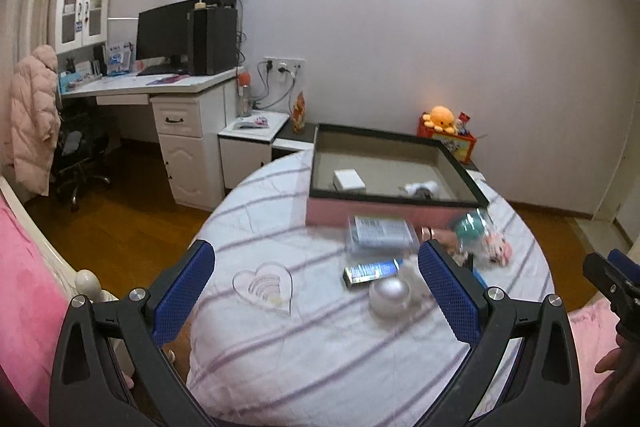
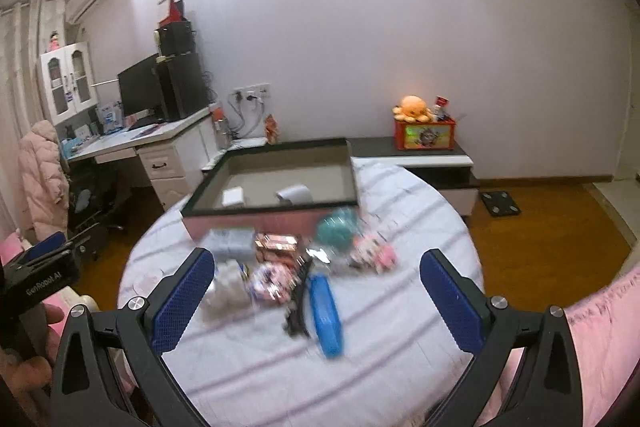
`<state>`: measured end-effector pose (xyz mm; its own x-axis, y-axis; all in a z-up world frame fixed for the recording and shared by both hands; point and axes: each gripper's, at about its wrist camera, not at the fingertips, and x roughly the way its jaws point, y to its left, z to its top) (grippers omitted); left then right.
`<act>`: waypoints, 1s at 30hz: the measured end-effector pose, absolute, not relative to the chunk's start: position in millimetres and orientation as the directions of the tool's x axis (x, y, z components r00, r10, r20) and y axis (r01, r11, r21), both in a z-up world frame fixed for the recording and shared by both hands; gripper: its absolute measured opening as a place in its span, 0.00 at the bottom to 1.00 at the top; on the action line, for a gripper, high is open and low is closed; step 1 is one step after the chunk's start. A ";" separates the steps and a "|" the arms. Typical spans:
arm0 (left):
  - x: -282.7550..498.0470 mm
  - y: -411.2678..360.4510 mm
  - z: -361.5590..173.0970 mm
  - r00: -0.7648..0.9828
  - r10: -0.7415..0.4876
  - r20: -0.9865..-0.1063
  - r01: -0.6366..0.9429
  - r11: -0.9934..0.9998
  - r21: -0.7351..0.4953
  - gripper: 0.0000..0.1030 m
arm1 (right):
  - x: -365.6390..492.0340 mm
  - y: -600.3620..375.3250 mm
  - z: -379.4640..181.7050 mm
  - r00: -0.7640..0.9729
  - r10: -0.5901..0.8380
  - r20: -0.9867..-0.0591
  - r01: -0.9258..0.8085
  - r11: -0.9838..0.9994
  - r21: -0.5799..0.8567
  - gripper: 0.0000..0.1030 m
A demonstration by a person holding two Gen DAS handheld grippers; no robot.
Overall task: Organize rigid objects
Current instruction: 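Withdraw both open tools from the tray back toward the table items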
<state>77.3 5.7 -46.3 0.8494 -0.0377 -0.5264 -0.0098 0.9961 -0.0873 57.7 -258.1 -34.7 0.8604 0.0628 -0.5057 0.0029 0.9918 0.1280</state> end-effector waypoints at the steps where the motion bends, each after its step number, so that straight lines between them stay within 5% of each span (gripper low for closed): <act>1: 73.1 4.5 -47.5 0.849 -0.037 -0.526 -0.008 0.997 -0.082 1.00 | 53.0 -260.4 -38.0 0.857 0.064 -0.511 0.003 0.992 0.130 1.00; 30: 63.4 -23.2 -82.9 0.809 -0.092 -0.581 0.074 0.996 -0.054 1.00 | 61.0 -262.1 -90.7 0.790 0.058 -0.610 0.011 0.994 0.108 1.00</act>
